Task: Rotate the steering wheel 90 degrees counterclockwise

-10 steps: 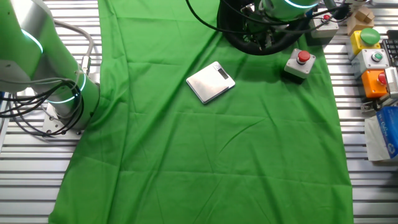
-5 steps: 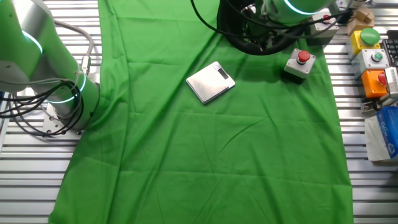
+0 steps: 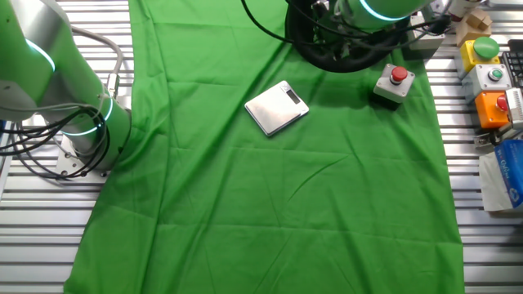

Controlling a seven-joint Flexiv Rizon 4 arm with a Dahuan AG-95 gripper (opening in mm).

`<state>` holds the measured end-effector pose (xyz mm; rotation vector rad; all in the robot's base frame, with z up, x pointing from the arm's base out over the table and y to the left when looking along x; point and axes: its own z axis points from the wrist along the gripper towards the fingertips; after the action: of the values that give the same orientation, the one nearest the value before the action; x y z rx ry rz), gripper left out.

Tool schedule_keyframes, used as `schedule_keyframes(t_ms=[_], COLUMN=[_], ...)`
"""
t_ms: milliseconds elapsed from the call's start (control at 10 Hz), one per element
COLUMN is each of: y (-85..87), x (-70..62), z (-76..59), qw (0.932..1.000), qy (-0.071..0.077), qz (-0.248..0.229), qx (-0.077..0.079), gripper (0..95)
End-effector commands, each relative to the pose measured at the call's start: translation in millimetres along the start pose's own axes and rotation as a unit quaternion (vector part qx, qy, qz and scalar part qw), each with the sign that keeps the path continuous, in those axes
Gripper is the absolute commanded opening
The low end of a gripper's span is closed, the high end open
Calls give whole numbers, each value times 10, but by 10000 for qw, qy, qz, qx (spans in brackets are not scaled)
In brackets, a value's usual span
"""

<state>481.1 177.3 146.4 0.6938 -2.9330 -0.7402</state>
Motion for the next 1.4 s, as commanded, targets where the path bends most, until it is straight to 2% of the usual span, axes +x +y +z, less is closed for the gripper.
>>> schedule_keyframes(t_ms=[100,400,600,1000,1400], y=[69,160,204,313,350], x=[-9,41,44,-76,-123], z=[144,262,280,274,281], qw=[9999,9996,9992,9980,9978], qy=[-113,-187,-258,-365,-359], qz=[114,208,275,437,500], qx=[-26,-52,-125,-259,-243], gripper=[0,0,0,0,0])
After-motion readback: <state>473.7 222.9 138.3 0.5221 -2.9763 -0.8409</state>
